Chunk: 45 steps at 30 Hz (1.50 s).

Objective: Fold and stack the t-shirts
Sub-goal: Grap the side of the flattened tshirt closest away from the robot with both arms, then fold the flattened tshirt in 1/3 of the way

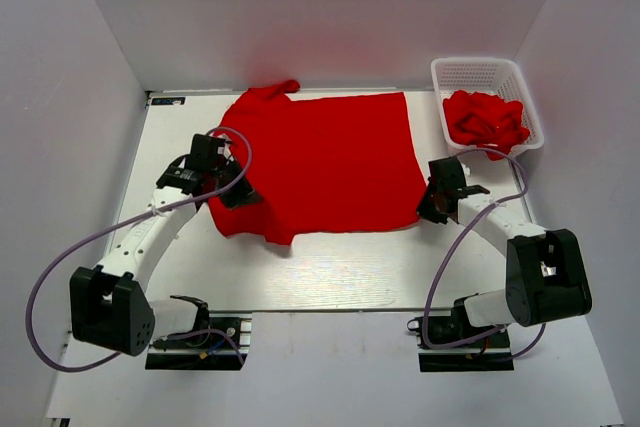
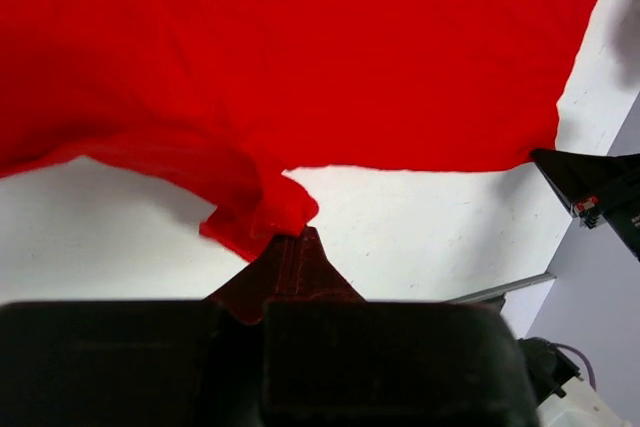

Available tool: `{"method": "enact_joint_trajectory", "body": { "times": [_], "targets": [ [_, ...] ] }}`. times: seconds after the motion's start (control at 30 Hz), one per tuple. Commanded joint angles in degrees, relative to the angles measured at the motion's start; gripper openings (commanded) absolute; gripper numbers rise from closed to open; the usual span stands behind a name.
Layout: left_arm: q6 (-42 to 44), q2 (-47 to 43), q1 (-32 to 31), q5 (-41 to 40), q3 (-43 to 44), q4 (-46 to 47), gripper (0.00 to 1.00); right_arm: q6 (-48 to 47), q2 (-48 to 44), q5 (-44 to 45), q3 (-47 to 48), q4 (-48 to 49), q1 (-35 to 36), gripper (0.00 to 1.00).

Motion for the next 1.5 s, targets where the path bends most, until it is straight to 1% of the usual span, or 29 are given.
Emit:
{"method": "enact_joint_trajectory", "body": {
  "times": [0.0, 0.13, 0.23, 0.37, 0.57, 0.8, 1.0, 1.17, 1.47],
  "targets": [
    [0.3, 0.8, 0.8, 0.3, 3.7, 3.8, 0.00, -2.2, 0.7, 0.2, 3.9, -0.3, 0.0, 0.00],
    [-0.3, 3.9, 0.8, -3.9, 7.6, 4.3, 0.00, -2.8, 2.4, 1.7, 8.0, -1.1, -0.2, 0.00],
    [0.5, 6.8, 0.8, -5.4, 11.1, 4.3, 0.00, -3.6, 3.2, 2.9, 10.1, -1.6, -0.1, 0.00],
    [1.1, 11.0, 0.8, -8.3, 17.1, 2.1, 0.00, -4.2, 4.3, 4.8, 13.3, -2.6, 0.0, 0.00],
    [1.6, 15.5, 1.4, -10.5, 22.9, 2.1, 0.00, -5.6, 7.3, 5.8, 17.2, -3.8, -0.1, 0.00],
    [6.2, 19.6, 1.4, -12.8, 28.4, 4.0, 0.00, -7.0, 11.0, 6.2, 22.0, -4.3, -0.1, 0.00],
    [9.2, 24.3, 1.9, -14.0, 35.5, 2.8, 0.00, -7.8, 12.9, 6.4, 24.7, -4.5, -0.1, 0.00],
    [9.7, 25.6, 2.4, -17.4, 39.0, 2.3, 0.00, -8.5, 14.1, 7.0, 27.0, -4.4, -0.2, 0.00],
    [10.8, 29.2, 4.1, -17.4, 41.4, 2.3, 0.00, -11.1, 18.5, 6.4, 33.5, -5.0, -0.2, 0.00]
  ]
}}
